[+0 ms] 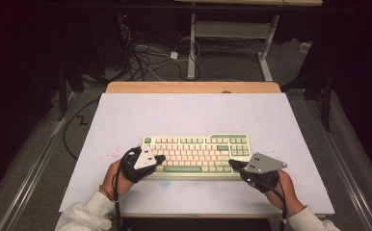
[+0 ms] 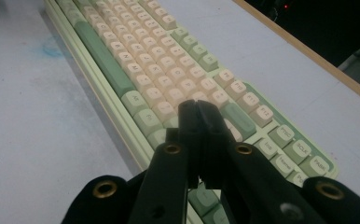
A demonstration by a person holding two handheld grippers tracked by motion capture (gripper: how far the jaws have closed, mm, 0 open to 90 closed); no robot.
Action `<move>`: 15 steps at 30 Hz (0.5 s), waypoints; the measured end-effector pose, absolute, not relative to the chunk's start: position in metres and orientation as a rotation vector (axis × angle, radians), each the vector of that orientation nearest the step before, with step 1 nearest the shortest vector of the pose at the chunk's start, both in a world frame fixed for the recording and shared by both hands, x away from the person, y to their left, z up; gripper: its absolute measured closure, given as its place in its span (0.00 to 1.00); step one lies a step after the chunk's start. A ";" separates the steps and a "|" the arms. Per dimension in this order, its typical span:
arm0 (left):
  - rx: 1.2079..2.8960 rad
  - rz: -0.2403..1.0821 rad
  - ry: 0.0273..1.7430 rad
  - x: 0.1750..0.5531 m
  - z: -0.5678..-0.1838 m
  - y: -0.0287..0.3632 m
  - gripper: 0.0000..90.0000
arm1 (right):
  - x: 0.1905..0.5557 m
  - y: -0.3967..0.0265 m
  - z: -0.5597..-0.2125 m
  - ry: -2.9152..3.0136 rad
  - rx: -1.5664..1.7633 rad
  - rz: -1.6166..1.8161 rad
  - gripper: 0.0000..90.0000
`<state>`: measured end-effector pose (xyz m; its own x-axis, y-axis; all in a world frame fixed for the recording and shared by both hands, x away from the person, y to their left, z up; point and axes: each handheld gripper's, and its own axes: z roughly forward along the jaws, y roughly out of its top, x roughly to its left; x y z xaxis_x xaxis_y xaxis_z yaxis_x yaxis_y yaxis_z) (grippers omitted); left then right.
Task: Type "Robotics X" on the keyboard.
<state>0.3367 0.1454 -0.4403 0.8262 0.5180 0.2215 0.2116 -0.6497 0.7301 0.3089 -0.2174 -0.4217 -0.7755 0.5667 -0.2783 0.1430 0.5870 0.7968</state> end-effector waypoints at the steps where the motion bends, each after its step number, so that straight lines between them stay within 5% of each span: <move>1: 2.284 0.543 0.525 0.339 -0.440 0.143 0.96 | 0.308 -0.218 -0.422 2.302 0.567 1.091 1.00; 15: 2.314 0.498 0.537 0.364 -0.441 0.120 0.96 | 0.305 -0.223 -0.424 2.314 0.572 1.086 0.99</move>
<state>0.3636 0.1195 -0.4410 0.8402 0.5047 0.1983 0.2359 -0.6694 0.7044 0.3047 -0.2228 -0.4244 -0.7773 0.5673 -0.2718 0.1535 0.5901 0.7926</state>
